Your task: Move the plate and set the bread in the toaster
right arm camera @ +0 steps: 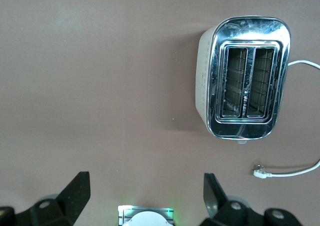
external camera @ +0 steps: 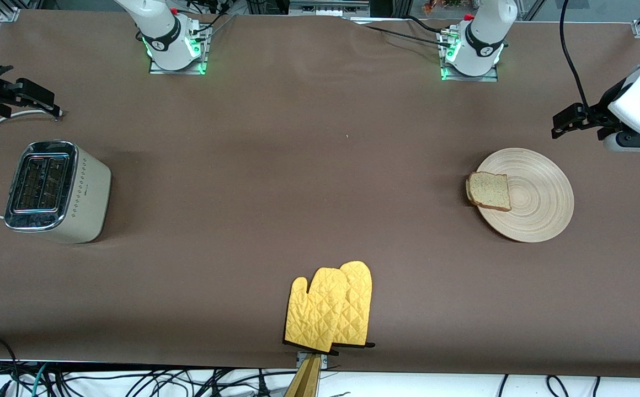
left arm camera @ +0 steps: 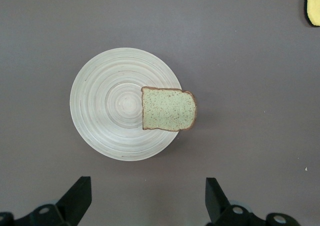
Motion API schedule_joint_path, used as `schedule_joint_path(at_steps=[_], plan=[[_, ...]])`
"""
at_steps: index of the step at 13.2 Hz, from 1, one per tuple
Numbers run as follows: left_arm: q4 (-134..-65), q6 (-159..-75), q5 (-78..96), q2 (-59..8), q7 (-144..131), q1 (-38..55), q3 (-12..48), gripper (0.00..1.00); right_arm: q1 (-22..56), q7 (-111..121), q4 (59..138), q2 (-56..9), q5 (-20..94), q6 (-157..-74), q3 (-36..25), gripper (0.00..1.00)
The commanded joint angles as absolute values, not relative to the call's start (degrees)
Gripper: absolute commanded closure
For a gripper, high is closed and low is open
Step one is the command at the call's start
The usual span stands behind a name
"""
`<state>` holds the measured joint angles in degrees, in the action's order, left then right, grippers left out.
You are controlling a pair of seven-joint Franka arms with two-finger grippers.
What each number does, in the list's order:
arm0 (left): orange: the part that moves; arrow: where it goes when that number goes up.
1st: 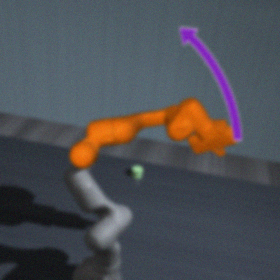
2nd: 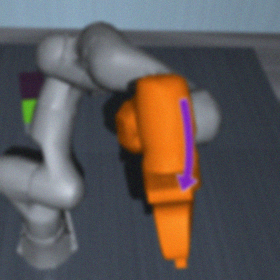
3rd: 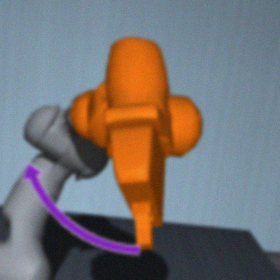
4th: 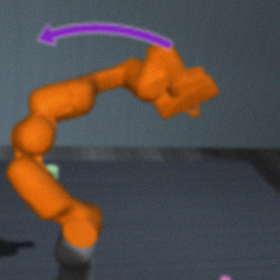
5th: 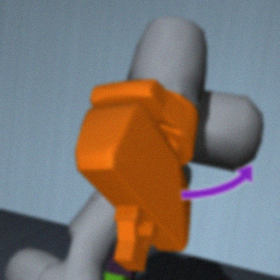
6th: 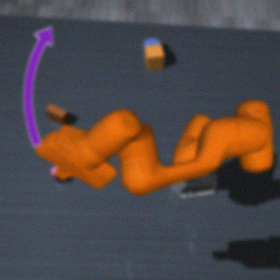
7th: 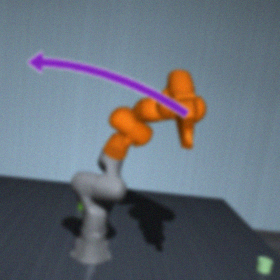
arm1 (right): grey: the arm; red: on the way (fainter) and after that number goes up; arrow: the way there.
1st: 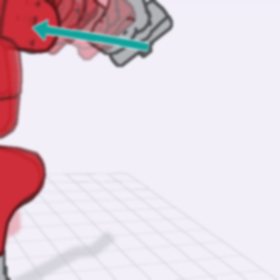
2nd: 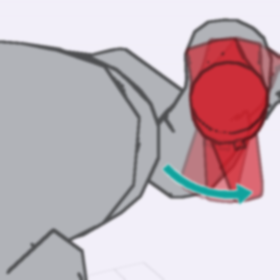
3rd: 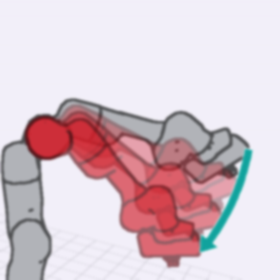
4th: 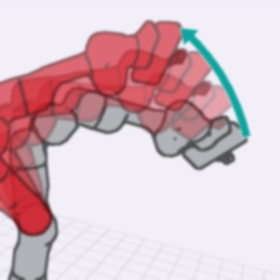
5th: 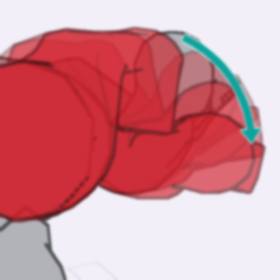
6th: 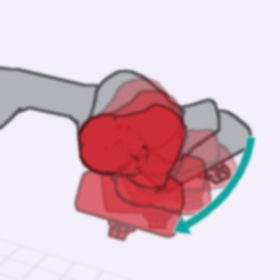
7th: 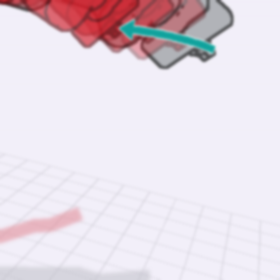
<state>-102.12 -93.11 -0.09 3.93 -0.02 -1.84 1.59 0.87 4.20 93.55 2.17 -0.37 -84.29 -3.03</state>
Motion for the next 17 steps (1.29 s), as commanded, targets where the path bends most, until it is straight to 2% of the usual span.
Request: schedule_joint_path(at_steps=[1, 17], plan=[[-103.19, -93.08, 0.52, 5.02, -0.7, -2.37, 1.85, 0.0, 0.53, 3.43, 92.2, 1.85, 0.35, -83.32, -2.81, 0.0], [-102.48, -91.85, 0.7, 3.52, -0.35, -4.57, 2.37, 0.0, 0.61, 3.43, 92.28, 1.85, 0.35, -83.23, -2.72, 0.0]])
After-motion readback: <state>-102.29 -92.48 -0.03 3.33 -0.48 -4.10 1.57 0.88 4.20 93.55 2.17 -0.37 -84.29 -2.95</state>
